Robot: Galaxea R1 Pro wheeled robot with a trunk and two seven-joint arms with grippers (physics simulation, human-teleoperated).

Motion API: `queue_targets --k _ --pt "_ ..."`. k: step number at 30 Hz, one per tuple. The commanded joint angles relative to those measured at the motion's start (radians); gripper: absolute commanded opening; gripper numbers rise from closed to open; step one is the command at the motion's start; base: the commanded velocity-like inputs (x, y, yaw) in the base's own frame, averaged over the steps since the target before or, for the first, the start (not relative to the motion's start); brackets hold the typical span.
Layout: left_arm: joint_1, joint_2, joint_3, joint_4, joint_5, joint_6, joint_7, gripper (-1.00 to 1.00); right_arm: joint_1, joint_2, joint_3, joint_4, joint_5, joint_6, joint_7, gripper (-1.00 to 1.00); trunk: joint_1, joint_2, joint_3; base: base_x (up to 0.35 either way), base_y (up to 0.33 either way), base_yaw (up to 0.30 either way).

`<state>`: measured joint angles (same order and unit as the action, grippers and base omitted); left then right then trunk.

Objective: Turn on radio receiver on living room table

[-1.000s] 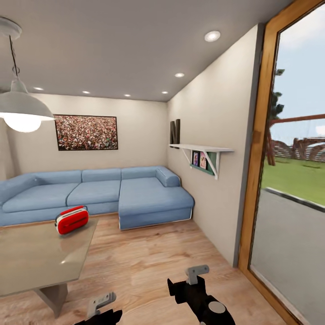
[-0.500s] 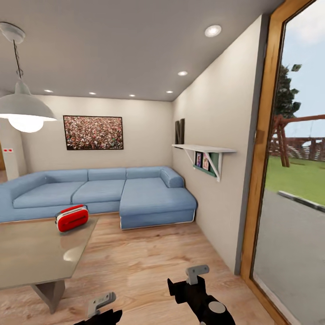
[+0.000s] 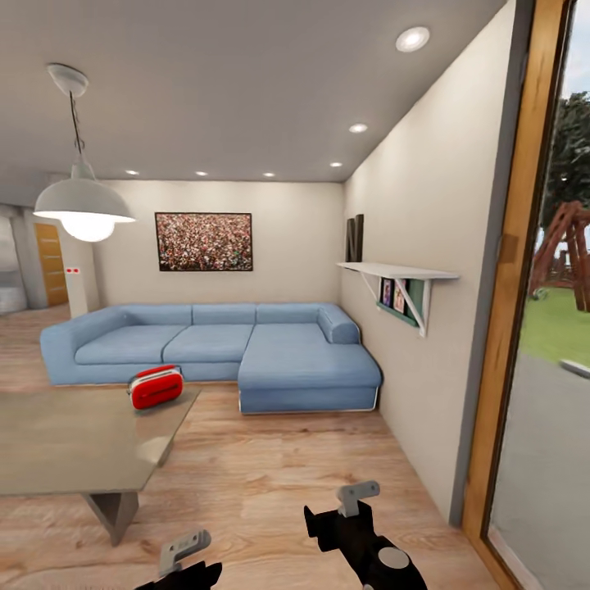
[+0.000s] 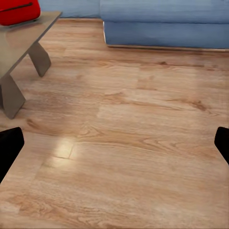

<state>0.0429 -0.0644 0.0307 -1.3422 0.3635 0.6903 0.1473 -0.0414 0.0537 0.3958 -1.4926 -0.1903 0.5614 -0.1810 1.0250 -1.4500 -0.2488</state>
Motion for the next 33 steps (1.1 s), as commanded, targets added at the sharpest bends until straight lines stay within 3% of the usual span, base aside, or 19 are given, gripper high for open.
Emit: queue_targets --k 1,28,33 --pt "0.000 0.000 0.000 0.000 0.000 0.000 0.000 1.00 0.000 0.000 0.000 0.000 0.000 0.000 0.000 1.00 0.000 0.000 0.000 0.086 -0.332 0.299" --pt "0.000 0.000 0.000 0.000 0.000 0.000 0.000 1.00 0.000 0.000 0.000 0.000 0.002 0.000 -0.001 1.00 0.000 0.000 0.000 0.086 -0.332 0.299" --pt "0.000 0.000 0.000 0.000 0.000 0.000 0.000 1.00 0.000 0.000 0.036 0.000 0.004 -0.001 -0.002 1.00 0.000 0.000 0.000 0.086 -0.332 0.299"
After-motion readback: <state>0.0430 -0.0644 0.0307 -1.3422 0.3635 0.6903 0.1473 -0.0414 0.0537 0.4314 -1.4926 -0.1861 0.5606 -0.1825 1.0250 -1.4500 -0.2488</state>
